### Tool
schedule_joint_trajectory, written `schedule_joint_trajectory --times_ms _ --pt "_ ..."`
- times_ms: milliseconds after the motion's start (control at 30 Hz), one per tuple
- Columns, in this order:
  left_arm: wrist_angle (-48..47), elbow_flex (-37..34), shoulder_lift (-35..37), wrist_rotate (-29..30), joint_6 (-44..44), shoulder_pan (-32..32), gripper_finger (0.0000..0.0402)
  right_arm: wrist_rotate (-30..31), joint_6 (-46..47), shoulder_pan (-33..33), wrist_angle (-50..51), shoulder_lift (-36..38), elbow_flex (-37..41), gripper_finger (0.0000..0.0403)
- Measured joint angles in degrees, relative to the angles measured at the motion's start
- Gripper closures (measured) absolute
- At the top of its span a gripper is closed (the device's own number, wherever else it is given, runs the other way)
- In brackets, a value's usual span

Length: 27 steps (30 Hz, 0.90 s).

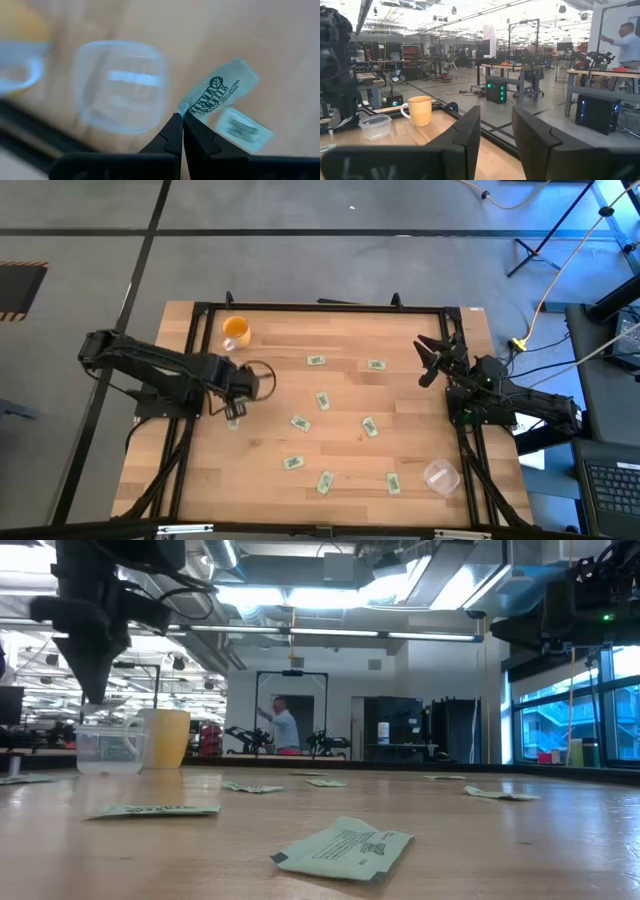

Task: Pick and place items into bin
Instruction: Put the green stevia packet into the top transparent bin

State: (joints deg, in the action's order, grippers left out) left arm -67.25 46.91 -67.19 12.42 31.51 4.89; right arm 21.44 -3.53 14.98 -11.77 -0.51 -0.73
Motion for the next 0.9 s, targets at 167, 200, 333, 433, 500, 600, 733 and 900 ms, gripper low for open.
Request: schedule_joint_trajectory --times_ms 167,200,333,433,500,600,733,900 --pt "-2.6 0.1 1.9 7.4 2.3 -4.8 0.0399 0.0 0.0 0.0 0.0 0.0 0.0 0.0287" --pt "-2.5 0.1 1.8 8.5 2.3 -5.7 0.0399 0.0 0.0 0.0 0.0 0.0 0.0 0.0287" --pt "-2.0 0.1 0.0 8.6 1.7 -9.0 0.0398 0.0 0.0 0.0 0.0 0.0 0.0 0.0287" --pt "-2.2 -0.7 -1.9 8.5 0.9 -10.7 0.0398 0.0 0.0 0.0 0.0 0.0 0.0 0.0287" --pt "-2.1 -1.5 -3.0 8.1 -0.1 -11.7 0.0398 0.0 0.0 0.0 0.0 0.0 0.0 0.0287" --pt "-2.1 -2.6 -4.5 8.0 -0.3 -13.5 0.0398 0.0 0.0 0.0 0.0 0.0 0.0 0.0287" --pt "-1.8 -3.7 -5.8 8.2 -0.3 -15.4 0.0398 0.0 0.0 0.0 0.0 0.0 0.0 0.0287" --pt "-0.9 -3.7 -6.2 8.5 -0.7 -16.4 0.0398 0.0 0.0 0.0 0.0 0.0 0.0 0.0287"
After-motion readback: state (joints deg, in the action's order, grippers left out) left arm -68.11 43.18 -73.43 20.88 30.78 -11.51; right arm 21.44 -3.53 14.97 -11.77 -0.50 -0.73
